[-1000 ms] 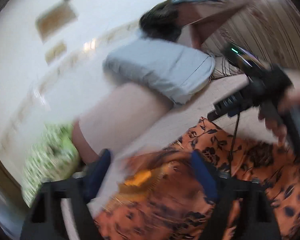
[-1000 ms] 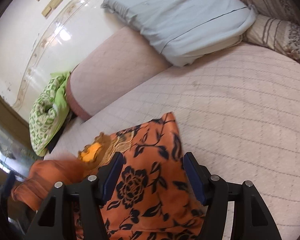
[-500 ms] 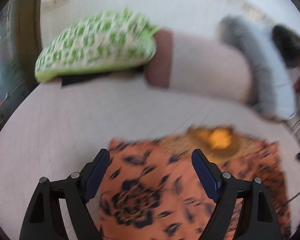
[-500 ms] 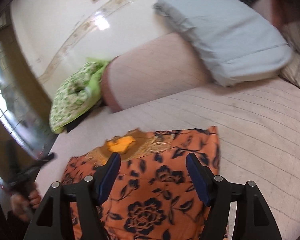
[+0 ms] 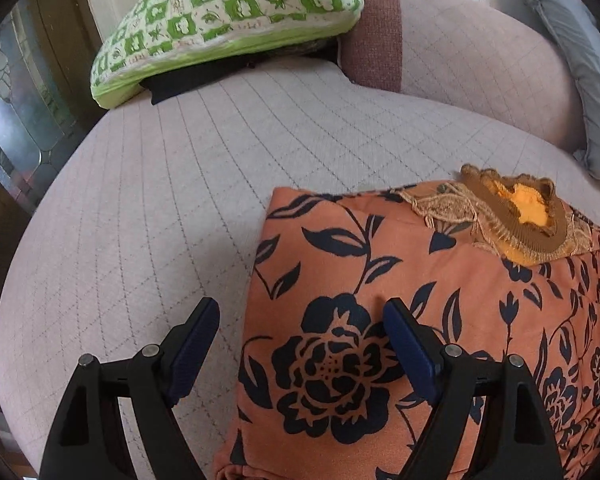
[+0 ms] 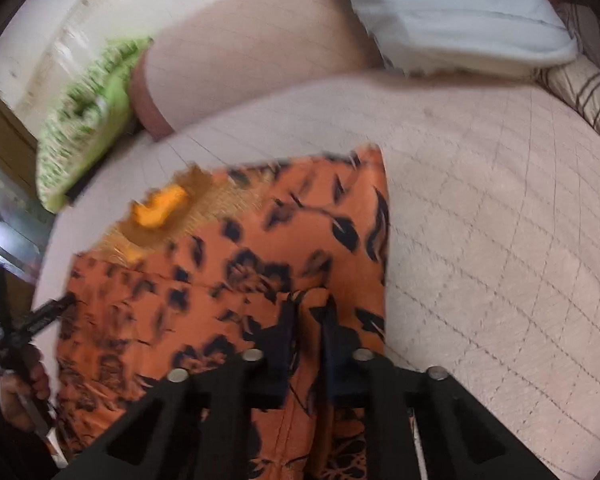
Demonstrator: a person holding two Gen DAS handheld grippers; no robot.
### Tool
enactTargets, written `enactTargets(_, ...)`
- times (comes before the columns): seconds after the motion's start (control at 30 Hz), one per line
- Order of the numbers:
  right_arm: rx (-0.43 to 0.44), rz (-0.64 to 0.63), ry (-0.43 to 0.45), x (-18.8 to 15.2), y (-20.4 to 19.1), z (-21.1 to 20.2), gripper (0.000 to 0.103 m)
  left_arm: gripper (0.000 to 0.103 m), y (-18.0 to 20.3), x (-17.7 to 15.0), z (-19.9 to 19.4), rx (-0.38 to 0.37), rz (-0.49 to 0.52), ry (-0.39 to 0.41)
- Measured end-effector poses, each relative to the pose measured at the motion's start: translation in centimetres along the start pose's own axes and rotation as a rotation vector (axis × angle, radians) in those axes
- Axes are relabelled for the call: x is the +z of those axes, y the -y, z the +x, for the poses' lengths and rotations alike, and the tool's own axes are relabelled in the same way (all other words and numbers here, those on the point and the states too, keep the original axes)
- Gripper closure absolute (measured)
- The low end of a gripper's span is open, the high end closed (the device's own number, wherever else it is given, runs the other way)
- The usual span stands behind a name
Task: Fold small clothes
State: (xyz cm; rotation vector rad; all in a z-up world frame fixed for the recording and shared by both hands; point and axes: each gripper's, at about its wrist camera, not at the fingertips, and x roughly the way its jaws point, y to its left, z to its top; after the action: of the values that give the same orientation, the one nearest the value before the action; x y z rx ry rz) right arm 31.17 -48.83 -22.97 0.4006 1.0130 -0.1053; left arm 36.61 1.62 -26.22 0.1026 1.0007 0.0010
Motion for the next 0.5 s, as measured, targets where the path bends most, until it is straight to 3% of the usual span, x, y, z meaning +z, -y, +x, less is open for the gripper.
enactTargets(0.13, -0.013, -0.074, 0.166, 0.4, -1.4, -2.5, 0.097, 0.018, 0.0, 0.3, -1.0, -0.003, -0.030, 0.027)
enactTargets(0.23, -0.009, -0.057, 0.281, 1.0, -1.1, -2.6, 0.096, 0.018, 0.6, 0.2, -0.8, -0.005, -0.026, 0.025)
enactTargets(0.3, -0.067, -0.056, 0.243, 1.3, -0.6, -0.2, 0.094, 0.018, 1.4, -0.1, 0.1, 0.006, 0.002, -0.006)
enactTargets(0.33, -0.113, -0.049, 0.165, 1.3, 0.2, 2.1, 0.093, 0.018, 1.8, -0.3, 0.4, 0.011, 0.011, -0.018)
enactTargets(0.4, -0.110, -0.019, 0.098, 1.0, 1.4, 3.8, 0.092, 0.018, 2.3, -0.5, 0.6, 0.021, 0.030, -0.024)
enactTargets(0.5, -0.097, 0.024, 0.134, 1.6, 1.6, 1.5, 0.089, 0.018, 2.3, -0.4, -0.2, 0.021, 0.039, 0.004)
